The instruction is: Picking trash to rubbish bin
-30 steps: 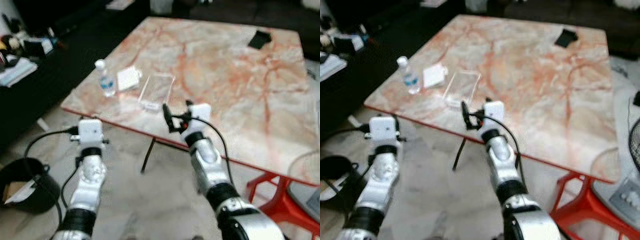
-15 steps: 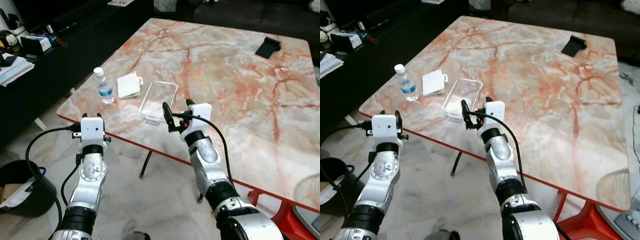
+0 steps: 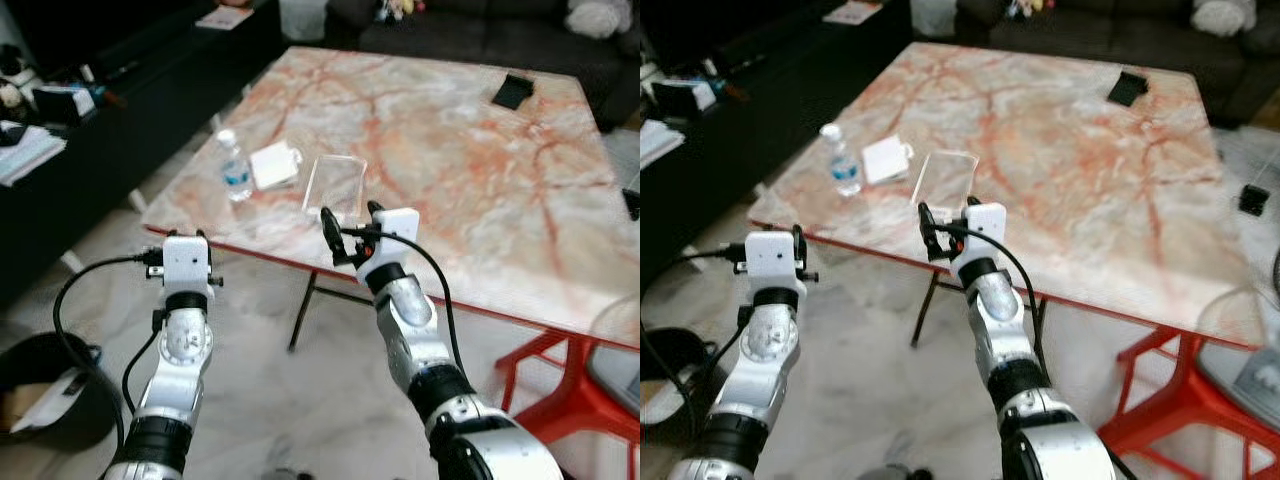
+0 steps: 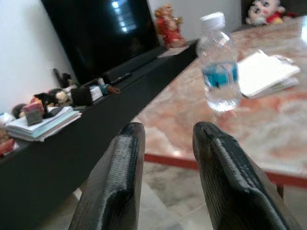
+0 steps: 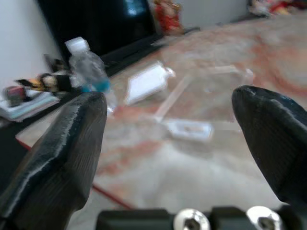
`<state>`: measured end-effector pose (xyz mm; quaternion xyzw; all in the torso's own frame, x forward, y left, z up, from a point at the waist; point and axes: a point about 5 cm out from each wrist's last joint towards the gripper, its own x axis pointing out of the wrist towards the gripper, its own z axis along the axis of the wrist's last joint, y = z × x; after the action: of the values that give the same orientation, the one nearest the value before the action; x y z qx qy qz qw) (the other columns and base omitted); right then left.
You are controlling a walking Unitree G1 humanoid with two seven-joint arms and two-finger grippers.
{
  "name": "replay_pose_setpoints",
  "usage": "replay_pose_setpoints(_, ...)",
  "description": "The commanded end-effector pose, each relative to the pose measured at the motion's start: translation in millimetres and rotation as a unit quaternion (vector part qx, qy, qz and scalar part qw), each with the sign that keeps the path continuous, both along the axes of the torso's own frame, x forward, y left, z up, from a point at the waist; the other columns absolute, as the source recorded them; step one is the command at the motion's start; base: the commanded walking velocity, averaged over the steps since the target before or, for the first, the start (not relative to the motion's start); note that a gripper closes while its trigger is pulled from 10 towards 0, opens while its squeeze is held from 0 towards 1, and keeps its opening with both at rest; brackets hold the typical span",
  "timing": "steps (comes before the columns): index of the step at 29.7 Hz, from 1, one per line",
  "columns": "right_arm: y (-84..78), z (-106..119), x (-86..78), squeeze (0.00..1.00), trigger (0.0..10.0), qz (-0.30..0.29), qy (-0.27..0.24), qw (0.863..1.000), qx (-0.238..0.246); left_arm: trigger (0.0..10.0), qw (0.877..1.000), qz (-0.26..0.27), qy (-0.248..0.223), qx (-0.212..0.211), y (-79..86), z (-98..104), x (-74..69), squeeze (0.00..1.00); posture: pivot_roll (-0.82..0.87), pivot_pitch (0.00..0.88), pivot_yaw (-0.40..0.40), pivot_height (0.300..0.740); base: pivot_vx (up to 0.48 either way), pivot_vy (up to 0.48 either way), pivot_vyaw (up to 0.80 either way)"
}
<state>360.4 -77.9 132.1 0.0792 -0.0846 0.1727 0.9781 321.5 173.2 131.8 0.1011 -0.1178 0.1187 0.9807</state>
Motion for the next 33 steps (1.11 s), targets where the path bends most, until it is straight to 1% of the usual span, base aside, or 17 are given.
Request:
replay_pose_setpoints(1, -2.2, 2, 1.3, 0.0, 10.0, -0.005, -0.001, 1.0, 0.007, 10.0, 1.0, -0.01, -0.008, -0.003, -2.4, 4, 0.6, 0.0, 0.13, 0.13, 0.021, 0.728, 0.0, 0.465, -0.8)
replay_pose_setpoints(2, -2.2, 3, 1.2, 0.0, 10.0, -0.005, -0.002, 1.0, 0.006, 10.0, 1.0, -0.01, -0.008, -0.002, -2.5, 4, 0.6, 0.0, 0.13, 0.128, 0.021, 0.728, 0.0, 0.465, -0.8)
replay_pose_setpoints(3, -2.9, 4, 0.8, 0.0, 10.0, -0.006, -0.011, 1.0, 0.001, 10.0, 1.0, -0.011, -0.008, -0.002, -3.1, 4, 0.7, 0.0, 0.13, 0.127, 0.022, 0.728, 0.0, 0.469, 0.0)
replay_pose_setpoints(4, -2.9, 3, 0.8, 0.0, 10.0, -0.006, -0.009, 1.0, 0.003, 10.0, 1.0, -0.012, -0.008, -0.002, -3.9, 5, 0.8, 0.0, 0.13, 0.126, 0.023, 0.728, 0.0, 0.356, 0.0)
replay_pose_setpoints(7, -2.2, 3, 0.5, 0.0, 10.0, -0.006, -0.007, 1.0, 0.005, 10.0, 1.0, -0.022, -0.007, 0.01, -7.6, 7, 1.8, 0.0, 0.13, 0.124, 0.024, 0.728, 0.0, 0.0, 0.0)
replay_pose_setpoints(11, -1.0, 4, 0.2, 0.0, 10.0, -0.005, -0.009, 1.0, 0.006, 10.0, 1.0, -0.022, -0.013, 0.01, -9.7, 10, 2.5, 0.0, 0.13, 0.12, 0.027, 0.728, 0.0, 0.0, 0.0)
replay_pose_setpoints(13, -0.1, 4, -0.1, 0.0, 10.0, -0.007, -0.012, 1.0, 0.004, 10.0, 0.999, -0.035, -0.029, 0.0, -13.9, 17, 2.5, 0.0, 0.13, 0.114, 0.03, 0.728, 0.0, 0.0, 0.0)
replay_pose_setpoints(17, 1.1, 6, 0.0, 0.0, 10.0, -0.002, -0.015, 1.0, 0.002, 10.0, 0.998, -0.043, -0.041, -0.008, -17.9, 27, 4.8, 0.0, 0.13, 0.109, 0.031, 0.728, 0.0, 0.0, 0.0)
replay_pose_setpoints(20, 1.4, 6, -0.1, 0.0, 10.0, -0.002, -0.016, 1.0, 0.0, 10.0, 0.998, -0.044, -0.042, -0.009, -18.1, 28, 4.8, 0.0, 0.13, 0.109, 0.031, 0.728, 0.0, 0.0, 0.0)
replay_pose_setpoints(23, 1.9, 10, 1.2, 0.0, 10.0, -0.001, -0.02, 1.0, 0.006, 10.0, 0.998, -0.041, -0.039, 0.001, -18.0, 29, 7.3, 0.0, 0.13, 0.115, 0.029, 0.728, 0.26, 0.0, 0.0)
replay_pose_setpoints(33, 2.0, 11, 2.2, 0.0, 10.0, -0.004, -0.016, 1.0, 0.016, 10.0, 0.998, -0.044, -0.036, 0.004, -17.1, 29, 6.7, 0.0, 0.13, 0.125, 0.03, 0.728, 0.384, 0.0, 0.0)
